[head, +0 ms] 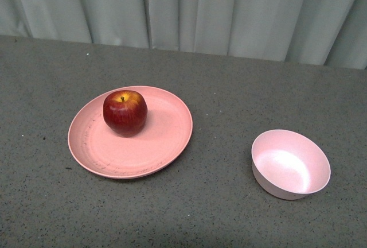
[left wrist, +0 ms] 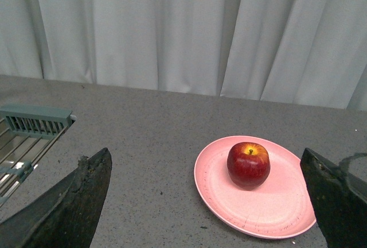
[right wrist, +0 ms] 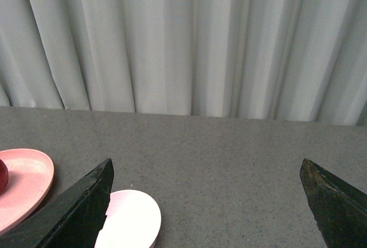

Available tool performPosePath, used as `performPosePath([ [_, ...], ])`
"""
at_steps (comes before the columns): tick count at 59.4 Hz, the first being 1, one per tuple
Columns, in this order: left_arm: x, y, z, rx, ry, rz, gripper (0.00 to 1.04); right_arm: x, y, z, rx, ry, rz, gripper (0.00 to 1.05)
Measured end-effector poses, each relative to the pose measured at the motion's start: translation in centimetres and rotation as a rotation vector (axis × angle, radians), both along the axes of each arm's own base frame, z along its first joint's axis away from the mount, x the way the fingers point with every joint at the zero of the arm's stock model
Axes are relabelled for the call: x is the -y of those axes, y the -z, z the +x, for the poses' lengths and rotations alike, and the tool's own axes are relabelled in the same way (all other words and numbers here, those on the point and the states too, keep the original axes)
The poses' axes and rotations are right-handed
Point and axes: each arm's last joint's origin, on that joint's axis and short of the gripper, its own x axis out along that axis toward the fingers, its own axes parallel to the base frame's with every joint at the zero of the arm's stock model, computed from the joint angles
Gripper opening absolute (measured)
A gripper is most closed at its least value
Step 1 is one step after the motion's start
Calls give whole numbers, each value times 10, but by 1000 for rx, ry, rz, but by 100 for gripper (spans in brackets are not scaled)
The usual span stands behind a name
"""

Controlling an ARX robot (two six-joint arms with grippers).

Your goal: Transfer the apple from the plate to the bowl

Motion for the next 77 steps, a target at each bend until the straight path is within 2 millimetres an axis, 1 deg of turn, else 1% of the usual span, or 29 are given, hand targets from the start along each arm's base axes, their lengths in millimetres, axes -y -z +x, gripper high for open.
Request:
performPosePath([
  [41,0,0,0,0,0,0,98,0,0,0,-1,1,0,95],
  [44,0,0,0,0,0,0,98,0,1,1,-48,93,-2,95],
  [46,0,0,0,0,0,0,98,1,2,3,-116,212,-2,95],
  [47,0,0,0,0,0,0,98,2,2,4,-131,233,-2,95],
  [49,0,0,0,0,-1,0,98,3,3,9,-172,277,-1,95],
  [53,0,0,0,0,-1,0,98,6,1,20,-223,274,3,95],
  [58,0,0,0,0,0,0,98,6,-5,40,-261,201,5,95],
  [62,0,0,0,0,0,0,98,4,-12,61,-289,128,-6,95],
  [66,0,0,0,0,0,0,98,2,-14,80,-339,67,-23,95],
  [67,0,0,0,0,0,0,98,0,-13,89,-359,48,-30,95],
  [70,0,0,0,0,0,0,98,-2,-12,100,-400,16,-46,95],
  [74,0,0,0,0,0,0,98,-8,-7,121,-467,-43,-77,95],
  [77,0,0,0,0,0,0,98,-13,-3,132,-510,-87,-96,95],
])
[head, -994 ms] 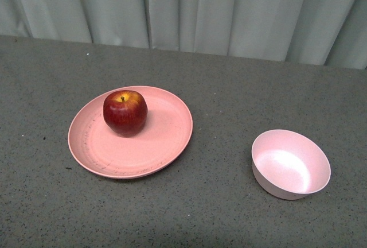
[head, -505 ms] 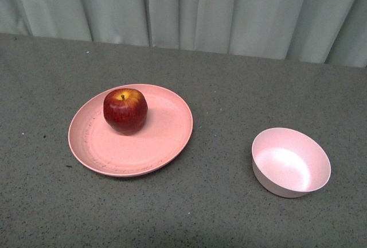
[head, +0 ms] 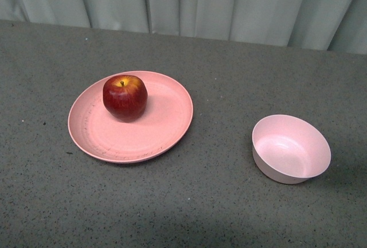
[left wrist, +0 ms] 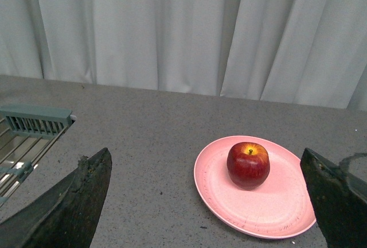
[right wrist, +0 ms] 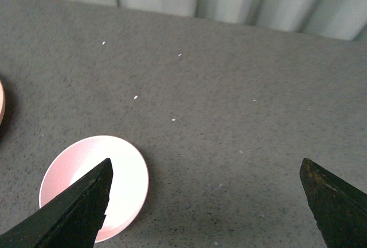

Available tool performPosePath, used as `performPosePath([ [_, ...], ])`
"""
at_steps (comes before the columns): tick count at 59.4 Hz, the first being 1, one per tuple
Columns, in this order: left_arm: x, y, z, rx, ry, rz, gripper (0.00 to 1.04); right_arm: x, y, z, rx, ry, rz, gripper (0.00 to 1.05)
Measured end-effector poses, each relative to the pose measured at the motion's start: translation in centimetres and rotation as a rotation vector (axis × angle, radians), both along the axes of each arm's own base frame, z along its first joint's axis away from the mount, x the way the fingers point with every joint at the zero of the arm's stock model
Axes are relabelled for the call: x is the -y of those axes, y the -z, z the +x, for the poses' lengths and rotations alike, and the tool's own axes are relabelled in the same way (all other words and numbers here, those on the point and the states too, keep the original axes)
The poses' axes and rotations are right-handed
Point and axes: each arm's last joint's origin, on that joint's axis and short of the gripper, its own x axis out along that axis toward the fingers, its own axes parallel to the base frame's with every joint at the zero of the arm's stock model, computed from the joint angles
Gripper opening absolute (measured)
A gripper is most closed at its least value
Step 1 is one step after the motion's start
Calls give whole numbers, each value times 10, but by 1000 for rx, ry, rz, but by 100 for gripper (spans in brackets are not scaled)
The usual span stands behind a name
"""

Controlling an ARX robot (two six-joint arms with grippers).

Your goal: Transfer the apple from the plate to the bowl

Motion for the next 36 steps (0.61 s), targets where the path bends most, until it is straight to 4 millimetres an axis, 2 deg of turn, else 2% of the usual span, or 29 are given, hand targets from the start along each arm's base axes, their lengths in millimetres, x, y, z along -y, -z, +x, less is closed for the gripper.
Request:
performPosePath([
  [5,0,0,0,0,0,0,98,-15,9,20,-92,-99,-15,95],
  [15,0,0,0,0,0,0,98,-49,25,44,-213,-255,-44,95],
  [21,0,0,0,0,0,0,98,-81,41,58,-306,-370,-61,95],
  [28,0,0,0,0,0,0,98,-99,57,65,-367,-423,-99,95],
  [36,0,0,0,0,0,0,98,-109,75,72,-434,-448,-145,95],
])
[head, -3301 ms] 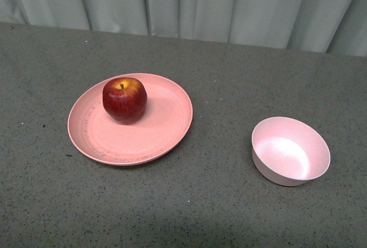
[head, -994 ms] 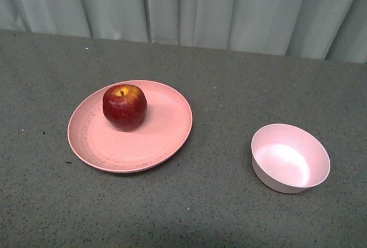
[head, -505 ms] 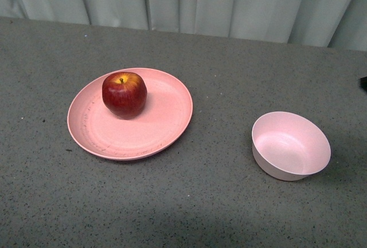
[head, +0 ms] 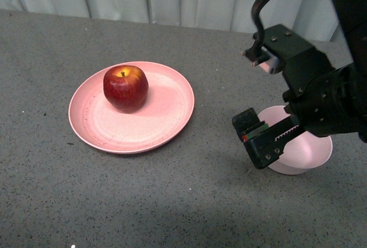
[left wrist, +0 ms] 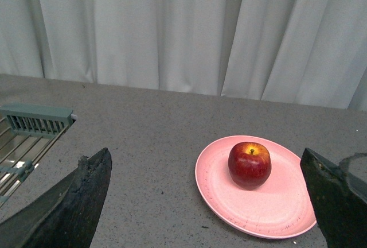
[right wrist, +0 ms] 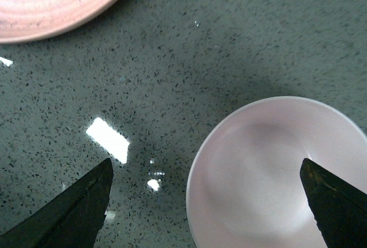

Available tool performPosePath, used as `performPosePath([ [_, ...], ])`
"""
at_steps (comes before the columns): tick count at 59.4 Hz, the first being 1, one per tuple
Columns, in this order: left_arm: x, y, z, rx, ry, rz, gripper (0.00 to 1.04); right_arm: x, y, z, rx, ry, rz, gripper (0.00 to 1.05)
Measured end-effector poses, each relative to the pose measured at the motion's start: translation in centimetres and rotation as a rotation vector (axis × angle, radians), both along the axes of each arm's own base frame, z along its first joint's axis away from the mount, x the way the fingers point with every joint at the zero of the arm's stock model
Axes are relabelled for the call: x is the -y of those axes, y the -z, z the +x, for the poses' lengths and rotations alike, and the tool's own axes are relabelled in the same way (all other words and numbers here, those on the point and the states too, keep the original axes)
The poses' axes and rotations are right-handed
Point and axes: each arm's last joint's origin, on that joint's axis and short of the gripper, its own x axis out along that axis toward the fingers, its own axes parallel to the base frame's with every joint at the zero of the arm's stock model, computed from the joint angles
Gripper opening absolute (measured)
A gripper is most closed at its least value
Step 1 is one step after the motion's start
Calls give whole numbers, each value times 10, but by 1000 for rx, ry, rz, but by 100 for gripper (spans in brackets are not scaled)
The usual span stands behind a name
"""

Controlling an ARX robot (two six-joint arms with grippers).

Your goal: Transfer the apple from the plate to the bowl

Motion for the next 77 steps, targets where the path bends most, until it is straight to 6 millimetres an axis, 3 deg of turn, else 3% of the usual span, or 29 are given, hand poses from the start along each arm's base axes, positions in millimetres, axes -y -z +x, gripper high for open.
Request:
performPosePath([
  [23,0,0,0,0,0,0,98,-5,34,18,-87,-1,-58,95],
  [38,0,0,0,0,0,0,98,-1,37,24,-96,32,-92,41],
  [54,0,0,0,0,0,0,98,4,40,26,-108,59,-138,3],
  [67,0,0,0,0,0,0,98,6,37,31,-80,34,-140,1],
  [77,0,0,0,0,0,0,98,-2,26,40,-56,-18,-37,1],
])
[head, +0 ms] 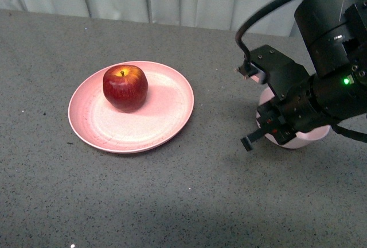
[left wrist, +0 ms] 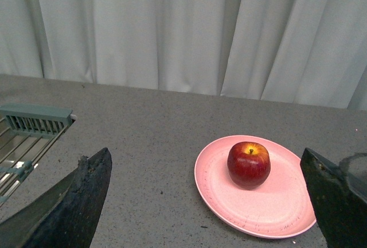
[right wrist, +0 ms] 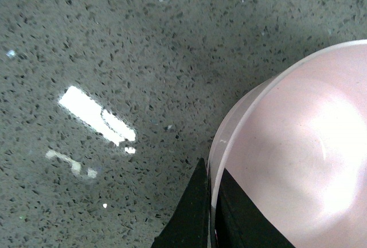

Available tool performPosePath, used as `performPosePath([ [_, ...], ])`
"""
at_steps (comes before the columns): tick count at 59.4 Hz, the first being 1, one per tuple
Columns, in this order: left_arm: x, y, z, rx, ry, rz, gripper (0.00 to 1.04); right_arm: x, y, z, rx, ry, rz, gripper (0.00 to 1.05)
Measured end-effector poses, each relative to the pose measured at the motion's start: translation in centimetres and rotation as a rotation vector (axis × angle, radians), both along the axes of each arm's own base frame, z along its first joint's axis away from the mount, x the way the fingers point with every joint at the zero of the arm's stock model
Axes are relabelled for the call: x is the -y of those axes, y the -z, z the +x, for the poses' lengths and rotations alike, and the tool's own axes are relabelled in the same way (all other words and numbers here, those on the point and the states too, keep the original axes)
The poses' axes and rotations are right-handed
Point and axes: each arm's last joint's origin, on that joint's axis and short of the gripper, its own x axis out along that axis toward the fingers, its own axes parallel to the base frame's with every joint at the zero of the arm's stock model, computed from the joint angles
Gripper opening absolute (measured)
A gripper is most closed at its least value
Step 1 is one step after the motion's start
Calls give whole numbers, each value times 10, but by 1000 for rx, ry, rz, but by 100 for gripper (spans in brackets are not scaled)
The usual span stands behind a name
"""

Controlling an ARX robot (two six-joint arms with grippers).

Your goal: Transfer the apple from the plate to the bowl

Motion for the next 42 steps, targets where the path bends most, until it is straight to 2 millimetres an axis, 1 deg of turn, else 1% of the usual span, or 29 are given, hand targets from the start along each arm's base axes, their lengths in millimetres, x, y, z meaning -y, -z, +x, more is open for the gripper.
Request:
performPosePath([
  [12,0,0,0,0,0,0,98,-24,-17,11,43,-68,79,1],
  [17,0,0,0,0,0,0,98,-36,-20,14,47,-89,91,1],
  [18,0,0,0,0,0,0,98,-43,-20,15,43,-104,96,1],
  [24,0,0,0,0,0,0,98,-52,-15,16,26,-119,101,1],
  [34,0,0,0,0,0,0,98,-59,-6,17,-4,-120,94,1],
  [42,0,0,0,0,0,0,98,-61,-4,17,-12,-114,95,1],
])
